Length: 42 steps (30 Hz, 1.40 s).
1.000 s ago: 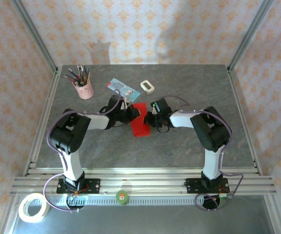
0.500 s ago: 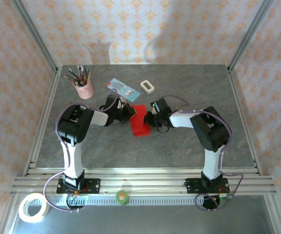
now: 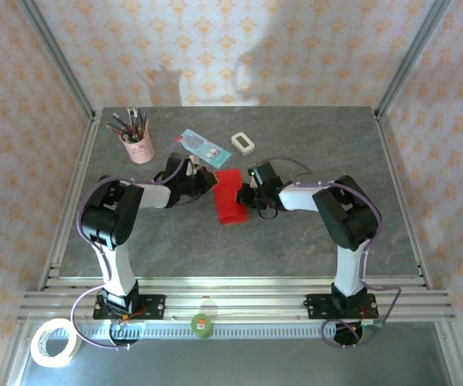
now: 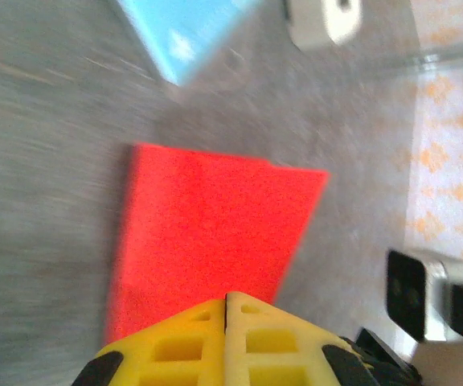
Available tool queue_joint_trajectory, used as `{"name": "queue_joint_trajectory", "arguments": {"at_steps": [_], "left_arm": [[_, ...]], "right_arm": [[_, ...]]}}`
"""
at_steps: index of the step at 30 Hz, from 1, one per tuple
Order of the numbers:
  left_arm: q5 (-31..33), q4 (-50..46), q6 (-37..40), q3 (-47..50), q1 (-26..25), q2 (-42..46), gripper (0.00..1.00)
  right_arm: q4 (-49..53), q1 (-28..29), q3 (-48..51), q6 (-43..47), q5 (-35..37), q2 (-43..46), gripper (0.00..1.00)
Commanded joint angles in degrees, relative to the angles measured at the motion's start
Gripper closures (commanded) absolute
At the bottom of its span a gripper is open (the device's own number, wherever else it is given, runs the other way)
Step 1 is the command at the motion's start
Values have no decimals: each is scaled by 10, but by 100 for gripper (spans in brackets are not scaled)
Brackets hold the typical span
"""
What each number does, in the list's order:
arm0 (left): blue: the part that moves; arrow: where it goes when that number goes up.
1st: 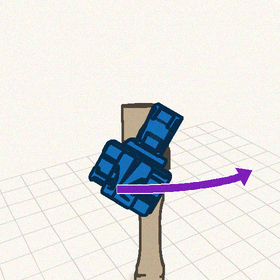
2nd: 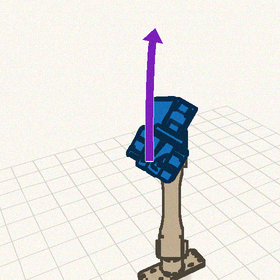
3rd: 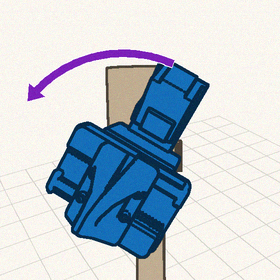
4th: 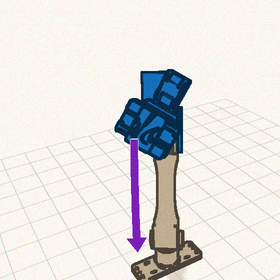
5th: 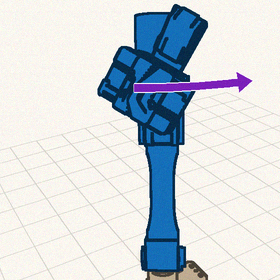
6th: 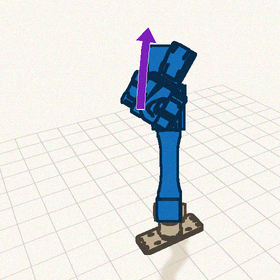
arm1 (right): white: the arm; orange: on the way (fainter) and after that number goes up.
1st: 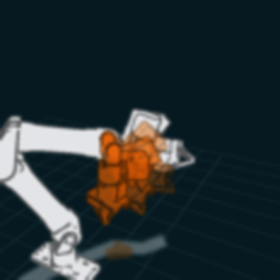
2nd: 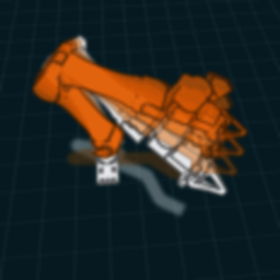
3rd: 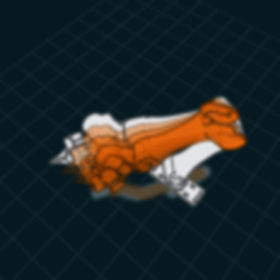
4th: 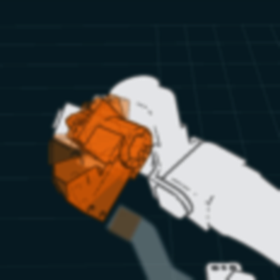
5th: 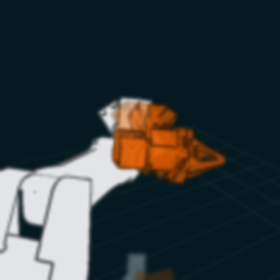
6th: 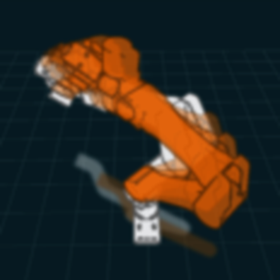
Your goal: Fold a paper plane with a square sheet of paper (pick it up from the middle)
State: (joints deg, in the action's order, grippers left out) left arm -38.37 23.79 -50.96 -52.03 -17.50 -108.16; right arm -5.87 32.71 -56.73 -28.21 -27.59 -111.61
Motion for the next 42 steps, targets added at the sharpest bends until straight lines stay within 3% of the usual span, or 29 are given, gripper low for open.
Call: {"name": "queue_joint_trajectory", "arguments": {"at_steps": [1, 12, 21, 26, 36, 42], "left_arm": [[10, -6, -1, -42, -22, -38, 100], [41, -54, 15, -110, 2, -125, 100], [44, -75, 37, -106, 69, -125, 100], [58, -117, 62, -134, 77, -116, 100], [69, -152, 69, -113, 26, -17, 100], [86, -102, -16, -8, -42, 66, 100]], "right_arm": [[217, -16, 75, 26, 171, -110, 100], [219, -17, 88, 24, 169, -99, 100], [223, -16, 91, 14, 188, -92, 100], [222, -16, 93, 13, 189, -90, 100], [211, -17, 88, -1, 177, -84, 100], [174, -17, 94, -45, 147, -74, 100]]}}
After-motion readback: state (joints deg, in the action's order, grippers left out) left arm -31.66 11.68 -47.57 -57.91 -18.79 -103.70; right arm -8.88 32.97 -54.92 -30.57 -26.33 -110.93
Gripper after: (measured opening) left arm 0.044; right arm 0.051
